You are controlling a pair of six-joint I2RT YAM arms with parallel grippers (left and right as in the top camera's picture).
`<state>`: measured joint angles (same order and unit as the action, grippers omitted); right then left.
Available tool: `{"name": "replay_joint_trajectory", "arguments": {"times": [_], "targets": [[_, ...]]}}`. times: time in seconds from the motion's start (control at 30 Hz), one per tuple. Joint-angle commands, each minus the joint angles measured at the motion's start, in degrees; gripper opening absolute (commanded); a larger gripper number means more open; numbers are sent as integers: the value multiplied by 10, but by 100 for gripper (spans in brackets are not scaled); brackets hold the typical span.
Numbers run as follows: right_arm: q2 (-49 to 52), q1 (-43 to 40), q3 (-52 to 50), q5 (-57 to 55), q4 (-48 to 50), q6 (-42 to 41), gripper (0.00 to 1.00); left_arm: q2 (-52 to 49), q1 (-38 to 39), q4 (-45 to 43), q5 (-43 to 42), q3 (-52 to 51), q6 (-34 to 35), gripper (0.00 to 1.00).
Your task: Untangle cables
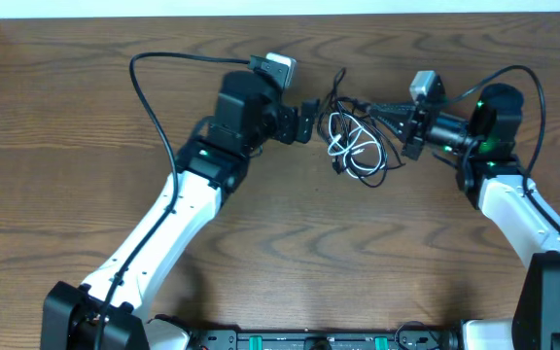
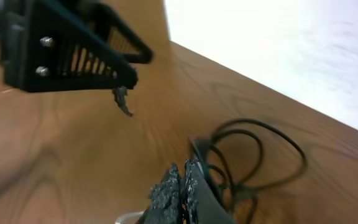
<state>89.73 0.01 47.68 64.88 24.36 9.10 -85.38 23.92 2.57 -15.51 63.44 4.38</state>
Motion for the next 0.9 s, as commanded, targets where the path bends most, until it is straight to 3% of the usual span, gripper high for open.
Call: {"name": "replay_joint_trajectory", "arguments": {"times": [0.0,0.4,0.63,0.73,0.83,0.87], "targets": [[-10,-3,10,64,-2,21,1,12,-9,-2,-135,0,-25,98],[-10,-3,10,-108,-141,67,1,12,-9,1,-120,0,-46,98],[-10,-28,10,-394,-160,-106,5,12,-7,26,-122,0,-46,97],[-10,-49,10,-448,-160,-136,25,12,-7,34,-135,0,-46,98],[-10,-61,10,-494,-175,-132,62,9,-7,34,-137,0,-46,98],[-9,-63,10,-510,-182,-124,69,8,-7,34,-139,0,-46,98]]}}
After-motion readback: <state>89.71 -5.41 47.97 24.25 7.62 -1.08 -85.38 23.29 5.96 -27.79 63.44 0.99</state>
